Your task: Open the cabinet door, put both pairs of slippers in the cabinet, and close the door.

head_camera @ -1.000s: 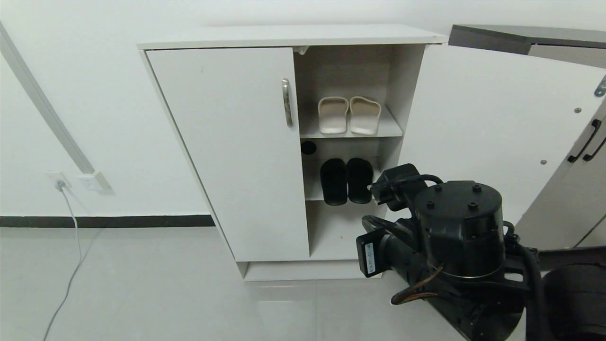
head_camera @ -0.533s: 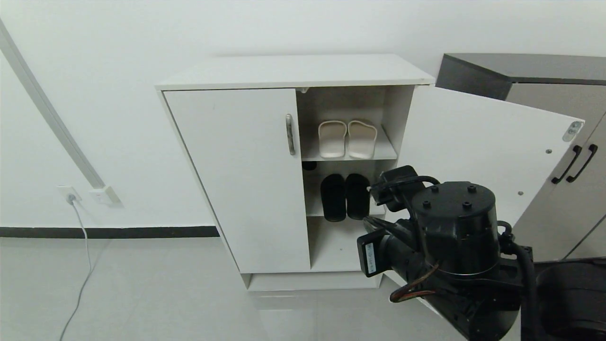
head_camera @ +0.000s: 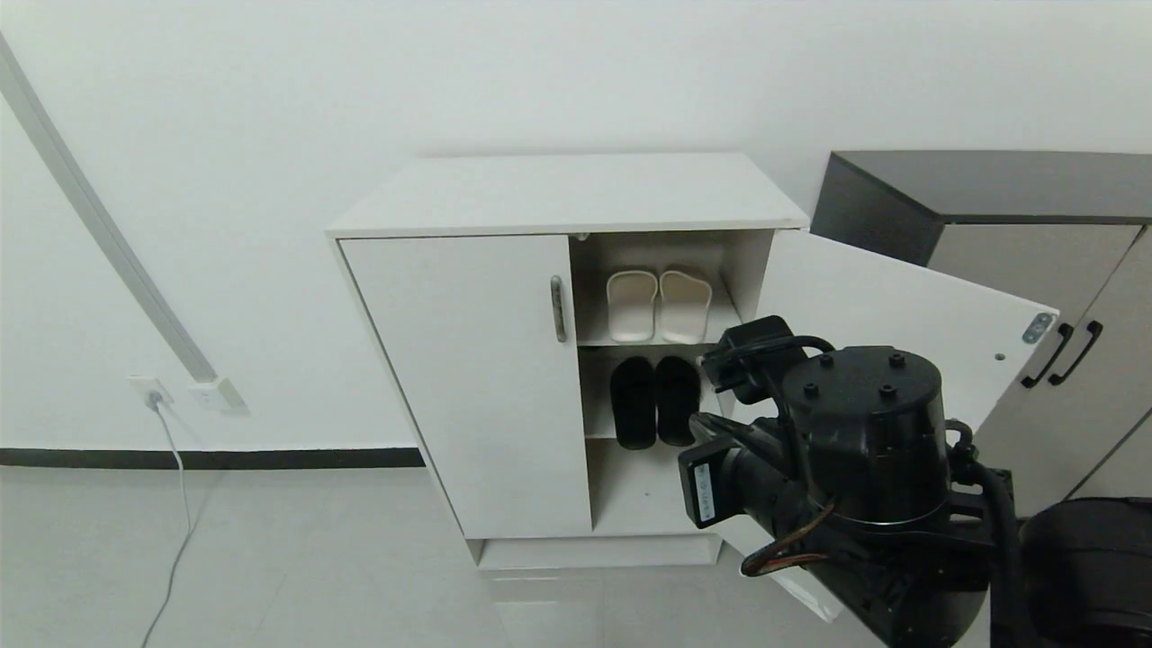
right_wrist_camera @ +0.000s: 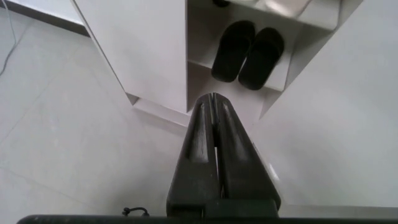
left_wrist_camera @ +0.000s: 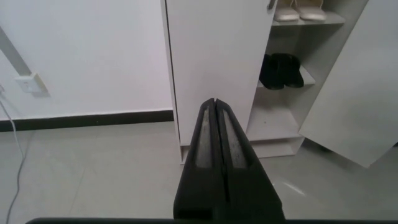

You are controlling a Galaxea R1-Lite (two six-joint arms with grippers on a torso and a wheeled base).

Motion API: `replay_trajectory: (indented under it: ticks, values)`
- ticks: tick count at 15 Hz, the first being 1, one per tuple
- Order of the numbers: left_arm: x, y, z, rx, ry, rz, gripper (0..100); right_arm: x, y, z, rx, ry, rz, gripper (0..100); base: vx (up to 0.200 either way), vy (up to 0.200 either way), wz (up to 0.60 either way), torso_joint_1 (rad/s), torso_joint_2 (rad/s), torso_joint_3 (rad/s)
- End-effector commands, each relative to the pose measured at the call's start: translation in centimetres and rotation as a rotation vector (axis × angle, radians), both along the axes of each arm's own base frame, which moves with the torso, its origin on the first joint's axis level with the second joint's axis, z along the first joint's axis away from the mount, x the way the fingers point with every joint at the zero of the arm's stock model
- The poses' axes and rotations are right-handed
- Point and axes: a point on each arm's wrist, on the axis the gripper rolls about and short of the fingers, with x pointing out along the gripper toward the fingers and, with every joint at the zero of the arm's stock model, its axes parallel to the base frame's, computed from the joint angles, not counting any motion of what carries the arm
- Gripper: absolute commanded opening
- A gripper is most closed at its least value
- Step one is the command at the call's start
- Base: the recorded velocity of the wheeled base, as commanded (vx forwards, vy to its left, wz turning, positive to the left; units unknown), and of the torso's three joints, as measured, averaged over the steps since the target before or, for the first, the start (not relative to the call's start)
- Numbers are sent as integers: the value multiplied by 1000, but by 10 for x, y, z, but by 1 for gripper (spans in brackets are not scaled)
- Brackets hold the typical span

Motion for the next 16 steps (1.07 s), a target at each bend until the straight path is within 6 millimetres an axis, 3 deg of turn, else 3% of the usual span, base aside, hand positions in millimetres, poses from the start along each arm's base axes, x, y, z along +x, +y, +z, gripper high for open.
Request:
replay_trajectory:
  ticks: [1, 16]
  values:
    - [0, 0, 0, 0, 2, 1, 0, 0, 0, 0, 0, 0, 1, 0, 0, 0, 0, 183, -496, -315]
    - [0, 0, 0, 0, 2, 1, 0, 4, -6, 0, 2, 3, -15, 0, 0, 0, 0, 222, -539, -318]
